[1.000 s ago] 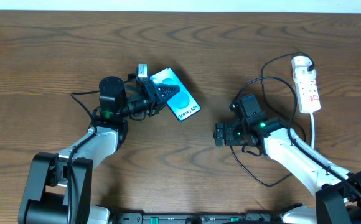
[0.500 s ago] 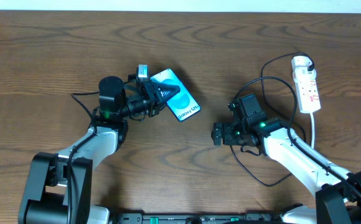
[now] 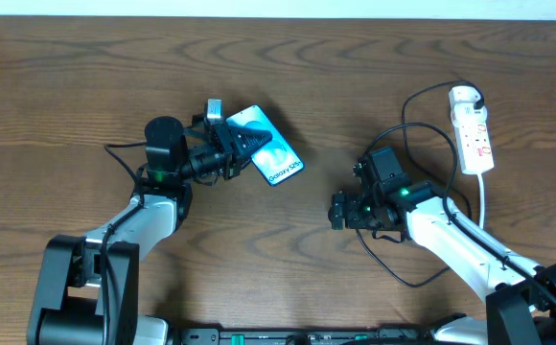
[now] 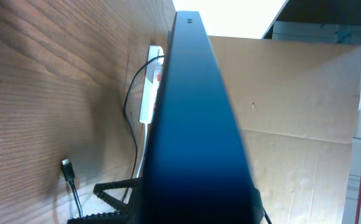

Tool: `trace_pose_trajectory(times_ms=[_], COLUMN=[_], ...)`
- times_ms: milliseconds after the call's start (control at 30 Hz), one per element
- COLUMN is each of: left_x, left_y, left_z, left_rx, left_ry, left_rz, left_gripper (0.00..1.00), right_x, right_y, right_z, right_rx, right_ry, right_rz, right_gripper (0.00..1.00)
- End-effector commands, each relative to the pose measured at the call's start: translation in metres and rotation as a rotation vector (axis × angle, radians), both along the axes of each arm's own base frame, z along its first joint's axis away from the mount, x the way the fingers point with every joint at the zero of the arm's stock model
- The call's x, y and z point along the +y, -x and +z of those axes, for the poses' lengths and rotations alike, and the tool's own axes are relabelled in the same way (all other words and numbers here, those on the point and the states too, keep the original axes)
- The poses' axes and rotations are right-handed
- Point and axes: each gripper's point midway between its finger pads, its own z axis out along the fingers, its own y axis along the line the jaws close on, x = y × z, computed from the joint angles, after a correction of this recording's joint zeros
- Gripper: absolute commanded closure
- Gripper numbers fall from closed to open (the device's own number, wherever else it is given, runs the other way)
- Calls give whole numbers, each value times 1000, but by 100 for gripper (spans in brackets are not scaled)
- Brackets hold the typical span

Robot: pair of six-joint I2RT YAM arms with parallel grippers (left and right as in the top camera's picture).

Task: Plug charger to phone and switch on socket
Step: 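Carry the cable plug toward the phone held by the left gripper, then align the USB-C plug under the phone's bottom port with right gripper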

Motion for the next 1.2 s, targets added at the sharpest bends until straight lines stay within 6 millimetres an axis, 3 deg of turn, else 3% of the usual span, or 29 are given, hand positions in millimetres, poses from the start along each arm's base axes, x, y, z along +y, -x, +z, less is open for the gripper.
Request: trace_pose_trajectory(times_ms=[0, 33, 100, 167, 267, 467, 567, 633, 733, 767, 833, 933, 1000, 1167], left_x=[8, 12, 15, 15, 15, 13, 13, 15, 15, 15, 15, 13, 13, 4], left_y=[-6, -8, -9, -9, -8, -4, -6, -10, -9, -10, -12, -11, -12, 3], left_z=[11, 11, 11, 11, 12, 13, 12, 11, 12, 12, 24, 46, 47, 50], left_rx=[-32, -32, -32, -32, -32, -31, -31, -32, -32, -34, -112, -245, -249, -272], left_ry=[10, 10, 10, 10, 12, 18, 16, 10, 10, 9, 15, 31, 31, 44], left_rz=[15, 25, 32, 30, 25, -2, 11, 34, 32, 35, 32, 14, 17, -71], left_gripper=[93, 93, 93, 93, 93, 93, 93, 93, 93, 93, 92, 93, 93, 93], right_x=[0, -1, -4, -3, 0, 3, 20, 44, 46, 46, 48, 55, 70, 88], right_y=[5, 7, 13, 16, 14, 16, 13, 4, 2, 3, 13, 32, 55, 67], right_z=[-7, -13, -22, -27, -36, -37, -24, 8, 52, 76, 110, 146, 173, 169], right_rx=[26, 41, 72, 82, 88, 103, 115, 80, -31, -98, -199, -273, -320, -304], right_ry=[18, 30, 56, 65, 68, 50, -76, -278, -404, -452, -504, -595, -718, -728], right_rz=[0, 8, 56, 85, 91, 85, 90, 114, 207, 251, 325, 405, 541, 635], right_gripper=[5, 9, 35, 39, 56, 99, 99, 99, 99, 99, 99, 99, 99, 99])
